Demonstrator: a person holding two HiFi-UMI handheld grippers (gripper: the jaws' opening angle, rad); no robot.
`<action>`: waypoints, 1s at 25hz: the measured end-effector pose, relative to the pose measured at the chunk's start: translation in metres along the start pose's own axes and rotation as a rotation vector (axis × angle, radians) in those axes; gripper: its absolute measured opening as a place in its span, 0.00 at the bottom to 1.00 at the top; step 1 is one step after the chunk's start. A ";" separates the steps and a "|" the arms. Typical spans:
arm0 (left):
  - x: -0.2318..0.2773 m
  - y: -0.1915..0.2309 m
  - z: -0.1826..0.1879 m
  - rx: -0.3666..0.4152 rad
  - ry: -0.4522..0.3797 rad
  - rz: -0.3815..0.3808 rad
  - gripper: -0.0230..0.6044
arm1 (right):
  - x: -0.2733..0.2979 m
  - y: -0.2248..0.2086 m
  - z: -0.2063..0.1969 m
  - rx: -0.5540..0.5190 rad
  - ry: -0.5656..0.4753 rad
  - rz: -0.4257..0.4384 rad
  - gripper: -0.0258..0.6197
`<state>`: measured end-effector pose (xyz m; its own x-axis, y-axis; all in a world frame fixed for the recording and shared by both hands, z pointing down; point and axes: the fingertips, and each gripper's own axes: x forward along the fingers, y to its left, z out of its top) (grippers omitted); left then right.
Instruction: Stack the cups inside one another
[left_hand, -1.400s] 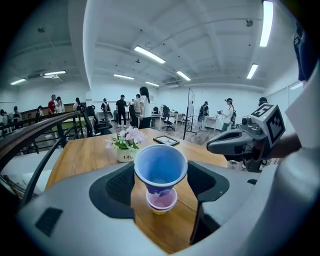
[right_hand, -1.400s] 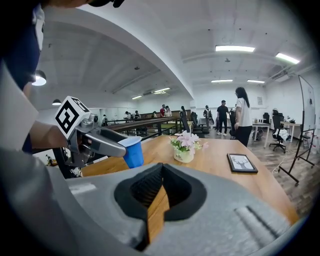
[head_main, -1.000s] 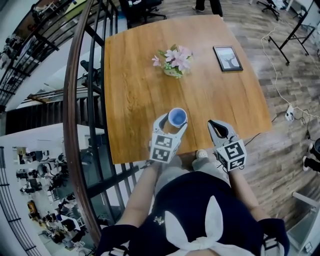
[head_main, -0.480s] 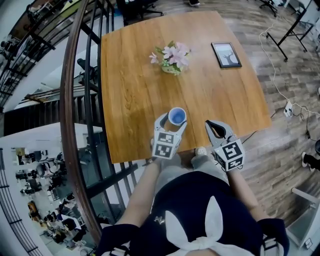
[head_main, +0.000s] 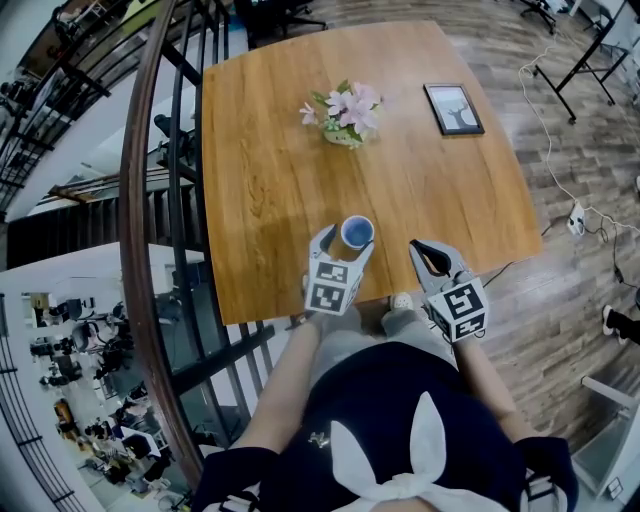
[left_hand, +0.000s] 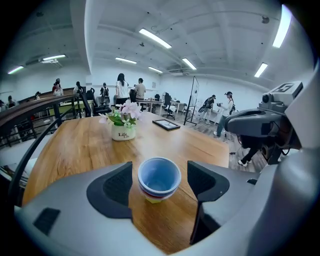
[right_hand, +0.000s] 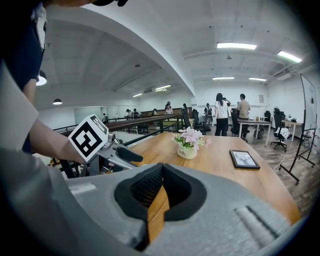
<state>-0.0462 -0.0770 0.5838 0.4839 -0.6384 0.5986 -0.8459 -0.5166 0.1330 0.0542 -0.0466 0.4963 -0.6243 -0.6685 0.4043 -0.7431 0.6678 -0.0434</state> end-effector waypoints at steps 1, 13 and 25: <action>0.000 0.000 0.000 -0.001 0.002 -0.002 0.58 | 0.000 0.000 0.000 -0.001 -0.002 0.002 0.04; -0.031 -0.009 0.039 0.050 -0.100 -0.002 0.58 | 0.003 0.000 0.011 -0.005 -0.033 0.021 0.04; -0.091 0.003 0.078 0.128 -0.209 0.125 0.07 | 0.011 0.000 0.041 -0.034 -0.089 0.061 0.04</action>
<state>-0.0749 -0.0649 0.4685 0.4249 -0.7984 0.4266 -0.8729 -0.4862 -0.0404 0.0379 -0.0675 0.4631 -0.6882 -0.6517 0.3188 -0.6955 0.7177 -0.0342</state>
